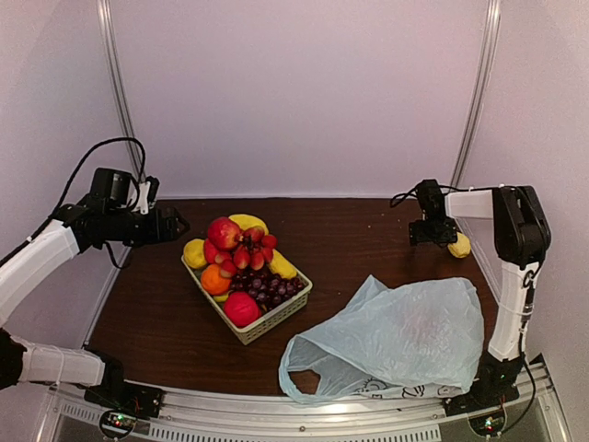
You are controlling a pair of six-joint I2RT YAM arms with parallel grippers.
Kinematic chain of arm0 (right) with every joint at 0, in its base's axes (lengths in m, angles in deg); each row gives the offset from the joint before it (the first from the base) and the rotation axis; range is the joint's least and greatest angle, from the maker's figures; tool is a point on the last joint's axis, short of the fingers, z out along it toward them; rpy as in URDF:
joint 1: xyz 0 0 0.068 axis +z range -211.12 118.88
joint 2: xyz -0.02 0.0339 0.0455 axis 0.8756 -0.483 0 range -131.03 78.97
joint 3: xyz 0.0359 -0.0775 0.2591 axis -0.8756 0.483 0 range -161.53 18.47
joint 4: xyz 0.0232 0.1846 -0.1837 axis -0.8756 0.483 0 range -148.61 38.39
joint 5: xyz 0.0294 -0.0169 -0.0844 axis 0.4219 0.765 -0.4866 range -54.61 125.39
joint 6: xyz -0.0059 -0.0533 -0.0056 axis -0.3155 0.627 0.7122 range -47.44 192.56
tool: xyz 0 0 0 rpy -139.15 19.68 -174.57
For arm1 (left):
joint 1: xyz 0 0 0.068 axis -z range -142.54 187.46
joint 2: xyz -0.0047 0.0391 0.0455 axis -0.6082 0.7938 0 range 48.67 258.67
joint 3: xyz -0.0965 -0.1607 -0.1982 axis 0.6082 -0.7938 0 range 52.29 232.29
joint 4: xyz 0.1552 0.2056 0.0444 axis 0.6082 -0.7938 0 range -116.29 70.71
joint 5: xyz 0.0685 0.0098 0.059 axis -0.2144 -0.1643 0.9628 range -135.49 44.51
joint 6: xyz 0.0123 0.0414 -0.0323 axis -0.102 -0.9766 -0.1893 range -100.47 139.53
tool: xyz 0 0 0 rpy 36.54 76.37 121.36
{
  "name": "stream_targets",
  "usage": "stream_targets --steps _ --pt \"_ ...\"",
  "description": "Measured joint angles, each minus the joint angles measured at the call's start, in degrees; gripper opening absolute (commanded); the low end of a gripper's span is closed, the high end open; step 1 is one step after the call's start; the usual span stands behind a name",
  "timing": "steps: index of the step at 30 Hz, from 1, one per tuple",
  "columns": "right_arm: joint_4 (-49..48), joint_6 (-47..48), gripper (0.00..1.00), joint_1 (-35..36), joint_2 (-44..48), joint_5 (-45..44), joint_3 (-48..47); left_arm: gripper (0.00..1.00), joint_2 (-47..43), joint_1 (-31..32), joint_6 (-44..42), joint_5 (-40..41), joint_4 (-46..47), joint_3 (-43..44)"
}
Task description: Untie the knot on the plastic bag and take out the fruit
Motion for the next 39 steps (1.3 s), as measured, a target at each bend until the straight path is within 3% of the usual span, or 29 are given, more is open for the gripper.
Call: stream_targets --steps 13,20,28,36,39 --pt "2.1 6.7 0.99 -4.5 5.9 -3.0 -0.1 0.97 0.0 -0.3 0.0 -1.1 0.1 -2.2" --pt "0.5 9.1 0.97 -13.7 6.0 1.0 -0.7 0.97 0.0 -0.3 0.0 -1.4 0.1 -2.2" --pt "-0.1 11.2 0.76 -15.8 -3.7 6.5 -8.8 0.98 -0.1 -0.3 0.0 -1.9 0.1 -2.2" --pt "-0.6 10.8 0.54 -16.1 -3.5 8.8 -8.4 0.97 -1.7 -0.3 0.0 -1.9 -0.6 -2.2" --pt "-0.8 10.8 0.51 -16.2 -2.4 9.7 -7.2 0.97 -2.5 -0.3 0.0 -1.9 -1.6 -2.2"
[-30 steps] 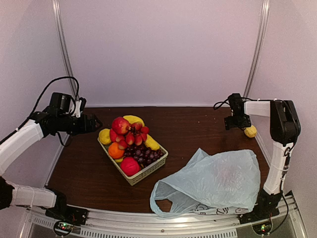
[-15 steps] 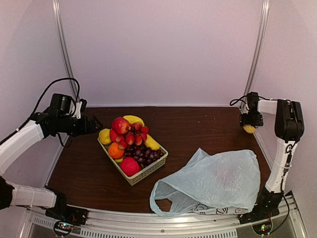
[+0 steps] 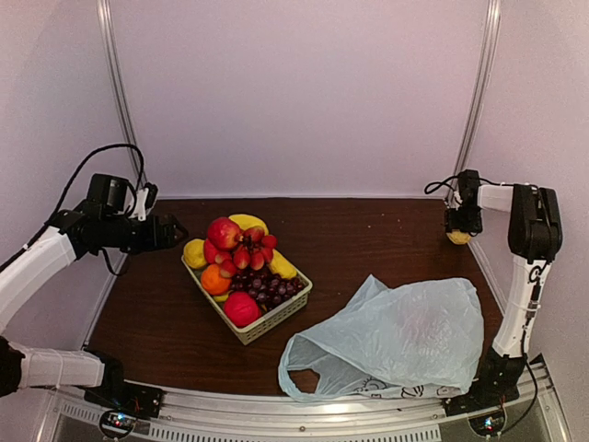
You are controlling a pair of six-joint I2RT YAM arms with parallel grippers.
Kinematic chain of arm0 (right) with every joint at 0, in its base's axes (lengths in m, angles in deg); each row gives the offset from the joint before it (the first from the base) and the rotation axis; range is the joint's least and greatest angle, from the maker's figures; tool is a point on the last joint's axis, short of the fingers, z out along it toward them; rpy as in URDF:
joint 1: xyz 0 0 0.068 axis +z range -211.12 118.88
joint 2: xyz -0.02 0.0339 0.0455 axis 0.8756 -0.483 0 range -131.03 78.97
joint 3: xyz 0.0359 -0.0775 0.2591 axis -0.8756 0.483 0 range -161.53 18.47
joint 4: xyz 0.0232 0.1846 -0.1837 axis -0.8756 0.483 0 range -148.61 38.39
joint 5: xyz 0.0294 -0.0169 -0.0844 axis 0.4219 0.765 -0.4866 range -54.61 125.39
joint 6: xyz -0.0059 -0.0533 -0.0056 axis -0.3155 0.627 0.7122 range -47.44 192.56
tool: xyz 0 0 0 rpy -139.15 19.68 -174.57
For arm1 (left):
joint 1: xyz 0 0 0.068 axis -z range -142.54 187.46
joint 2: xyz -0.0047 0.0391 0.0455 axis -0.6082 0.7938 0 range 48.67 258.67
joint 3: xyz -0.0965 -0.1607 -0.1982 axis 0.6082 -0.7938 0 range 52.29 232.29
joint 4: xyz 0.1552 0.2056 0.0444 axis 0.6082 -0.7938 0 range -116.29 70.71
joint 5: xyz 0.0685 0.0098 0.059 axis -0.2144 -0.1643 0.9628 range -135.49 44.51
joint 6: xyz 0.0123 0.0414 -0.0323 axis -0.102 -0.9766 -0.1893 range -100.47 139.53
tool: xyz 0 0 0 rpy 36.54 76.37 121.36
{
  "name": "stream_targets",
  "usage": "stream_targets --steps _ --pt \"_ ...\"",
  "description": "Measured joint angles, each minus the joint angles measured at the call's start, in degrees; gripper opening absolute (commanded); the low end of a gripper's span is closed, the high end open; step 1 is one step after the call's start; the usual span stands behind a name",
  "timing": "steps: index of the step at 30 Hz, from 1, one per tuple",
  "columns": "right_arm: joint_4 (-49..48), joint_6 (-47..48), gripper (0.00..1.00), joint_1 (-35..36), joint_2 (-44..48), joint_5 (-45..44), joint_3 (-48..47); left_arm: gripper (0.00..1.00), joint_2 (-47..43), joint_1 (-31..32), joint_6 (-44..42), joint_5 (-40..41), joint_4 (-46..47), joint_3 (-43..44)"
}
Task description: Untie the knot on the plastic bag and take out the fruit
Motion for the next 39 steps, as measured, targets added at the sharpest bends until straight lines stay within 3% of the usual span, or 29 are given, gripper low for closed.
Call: stream_targets --steps 5,12,15,20,29,39 --pt "1.3 -0.2 0.51 0.2 5.9 3.3 4.3 0.97 -1.8 0.0 0.0 0.0 -0.7 0.0" --pt "1.5 -1.9 0.51 4.3 27.8 9.2 11.6 0.97 -4.9 -0.1 0.4 -1.6 -0.3 -2.4" --pt "-0.3 -3.1 0.52 11.5 36.2 10.8 14.6 0.98 -6.1 -0.2 1.6 -3.2 0.1 -5.7" --pt "-4.9 -4.2 0.53 29.3 44.0 11.0 20.3 0.97 -7.1 -0.2 4.0 -5.7 1.3 -10.4" --pt "-12.4 -1.4 0.54 55.4 38.4 1.3 23.1 0.96 -7.7 -0.2 6.7 -9.1 4.5 -14.8" --pt "-13.0 5.9 0.55 65.9 22.7 -8.8 16.7 0.72 -8.1 -0.3 12.3 -11.3 11.1 -22.0"
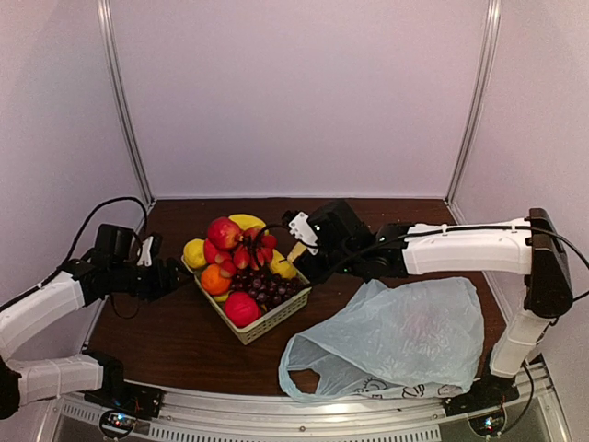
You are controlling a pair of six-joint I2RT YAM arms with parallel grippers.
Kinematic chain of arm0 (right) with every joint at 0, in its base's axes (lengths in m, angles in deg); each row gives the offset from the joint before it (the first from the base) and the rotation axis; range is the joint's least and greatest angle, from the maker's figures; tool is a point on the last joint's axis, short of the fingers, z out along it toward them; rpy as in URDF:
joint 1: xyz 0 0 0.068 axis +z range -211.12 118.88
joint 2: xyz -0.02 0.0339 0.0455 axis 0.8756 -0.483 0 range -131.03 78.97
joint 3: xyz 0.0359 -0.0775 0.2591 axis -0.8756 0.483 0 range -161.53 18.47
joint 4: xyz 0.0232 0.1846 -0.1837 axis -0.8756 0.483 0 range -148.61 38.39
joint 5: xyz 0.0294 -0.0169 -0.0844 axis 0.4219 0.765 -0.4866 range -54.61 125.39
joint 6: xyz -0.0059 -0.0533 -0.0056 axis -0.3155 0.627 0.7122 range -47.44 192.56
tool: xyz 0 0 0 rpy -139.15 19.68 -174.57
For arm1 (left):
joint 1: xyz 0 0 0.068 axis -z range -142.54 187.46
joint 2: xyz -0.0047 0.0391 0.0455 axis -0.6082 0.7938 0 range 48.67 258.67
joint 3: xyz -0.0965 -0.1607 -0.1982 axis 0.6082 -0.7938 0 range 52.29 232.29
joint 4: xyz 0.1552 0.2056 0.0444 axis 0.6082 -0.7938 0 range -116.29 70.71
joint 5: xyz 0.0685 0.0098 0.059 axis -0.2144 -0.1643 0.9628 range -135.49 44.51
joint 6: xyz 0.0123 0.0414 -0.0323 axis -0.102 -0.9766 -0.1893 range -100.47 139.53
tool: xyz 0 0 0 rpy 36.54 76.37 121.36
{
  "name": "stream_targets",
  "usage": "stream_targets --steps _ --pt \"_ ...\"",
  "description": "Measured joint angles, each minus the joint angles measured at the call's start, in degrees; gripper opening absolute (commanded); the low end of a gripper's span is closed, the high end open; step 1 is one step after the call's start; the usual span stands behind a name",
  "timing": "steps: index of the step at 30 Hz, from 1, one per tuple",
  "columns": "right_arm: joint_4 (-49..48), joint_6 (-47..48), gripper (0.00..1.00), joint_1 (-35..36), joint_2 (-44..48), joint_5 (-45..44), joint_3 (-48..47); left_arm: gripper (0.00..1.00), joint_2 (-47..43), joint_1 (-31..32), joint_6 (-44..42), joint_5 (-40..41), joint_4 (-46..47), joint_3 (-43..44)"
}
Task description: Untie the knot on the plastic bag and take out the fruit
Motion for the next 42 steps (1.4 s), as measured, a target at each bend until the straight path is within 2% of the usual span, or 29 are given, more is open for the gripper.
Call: stream_targets --steps 12,22,34,42 --pt "3.7 6.3 0.56 5.5 -8.5 -7.9 -10.5 0.61 2.4 0.0 3.8 1.0 7.7 -2.9" --pt "7.7 8.2 0.57 6.2 -10.8 -11.6 -11.5 0.5 6.4 -0.1 6.0 3.8 13.4 -3.2" --pt "8.8 9.6 0.58 6.6 -14.1 -12.2 -15.4 0.43 12.3 -0.4 6.6 6.0 16.5 -3.2" --pt "8.9 10.8 0.61 7.0 -15.4 -11.9 -17.2 0.41 14.2 -0.4 6.5 6.0 17.7 -3.2"
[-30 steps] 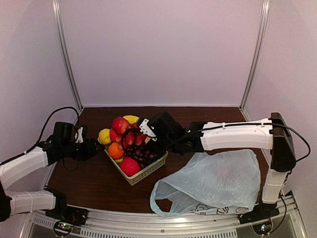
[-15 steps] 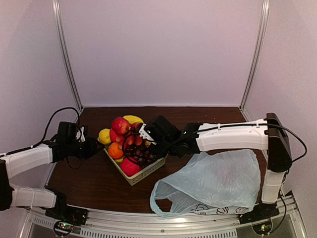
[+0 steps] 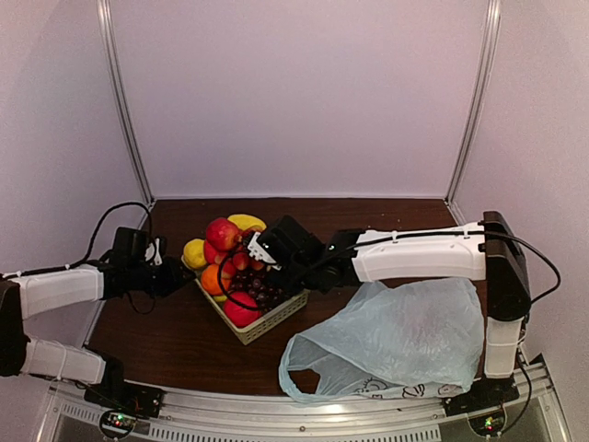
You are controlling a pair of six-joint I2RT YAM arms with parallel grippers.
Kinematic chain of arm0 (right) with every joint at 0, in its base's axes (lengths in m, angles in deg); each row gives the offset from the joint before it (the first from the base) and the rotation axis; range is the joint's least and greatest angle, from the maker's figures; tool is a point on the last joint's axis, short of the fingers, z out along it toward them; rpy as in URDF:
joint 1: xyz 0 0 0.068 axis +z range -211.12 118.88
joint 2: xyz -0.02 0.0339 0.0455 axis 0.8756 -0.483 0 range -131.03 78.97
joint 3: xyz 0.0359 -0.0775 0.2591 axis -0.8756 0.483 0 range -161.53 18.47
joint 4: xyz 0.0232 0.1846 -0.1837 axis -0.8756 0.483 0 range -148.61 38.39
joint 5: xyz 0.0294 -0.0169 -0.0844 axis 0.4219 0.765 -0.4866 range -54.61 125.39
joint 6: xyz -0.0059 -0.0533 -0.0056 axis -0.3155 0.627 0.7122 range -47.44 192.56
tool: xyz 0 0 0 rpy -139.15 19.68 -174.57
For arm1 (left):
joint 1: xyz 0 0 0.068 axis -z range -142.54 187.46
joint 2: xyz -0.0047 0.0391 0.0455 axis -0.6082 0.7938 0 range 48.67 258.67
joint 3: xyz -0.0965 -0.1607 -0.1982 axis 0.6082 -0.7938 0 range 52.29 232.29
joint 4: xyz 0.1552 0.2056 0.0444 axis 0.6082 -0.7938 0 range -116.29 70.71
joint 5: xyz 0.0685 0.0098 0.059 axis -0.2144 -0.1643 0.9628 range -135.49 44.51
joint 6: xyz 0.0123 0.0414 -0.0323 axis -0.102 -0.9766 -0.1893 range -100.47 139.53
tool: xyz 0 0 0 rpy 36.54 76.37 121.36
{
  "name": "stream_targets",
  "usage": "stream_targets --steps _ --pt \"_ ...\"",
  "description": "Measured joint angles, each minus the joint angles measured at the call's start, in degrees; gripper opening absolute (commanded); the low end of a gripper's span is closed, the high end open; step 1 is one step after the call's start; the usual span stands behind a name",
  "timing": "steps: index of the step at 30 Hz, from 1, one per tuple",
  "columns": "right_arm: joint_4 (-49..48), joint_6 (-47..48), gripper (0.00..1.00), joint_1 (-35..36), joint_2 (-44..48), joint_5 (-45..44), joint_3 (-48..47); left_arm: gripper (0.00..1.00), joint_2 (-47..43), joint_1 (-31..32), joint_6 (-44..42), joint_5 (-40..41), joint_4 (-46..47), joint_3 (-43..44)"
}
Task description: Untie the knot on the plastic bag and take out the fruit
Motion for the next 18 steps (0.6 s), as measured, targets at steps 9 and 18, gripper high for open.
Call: stream_targets --steps 9,18 --pt "0.2 0.0 0.63 0.2 -1.0 1.7 -1.7 0.4 1.0 0.0 -0.2 -0.5 1.2 0.0" --pt "1.8 0.0 0.64 0.2 -2.1 3.2 -3.8 0.37 2.3 0.0 -0.5 -1.7 2.6 0.0"
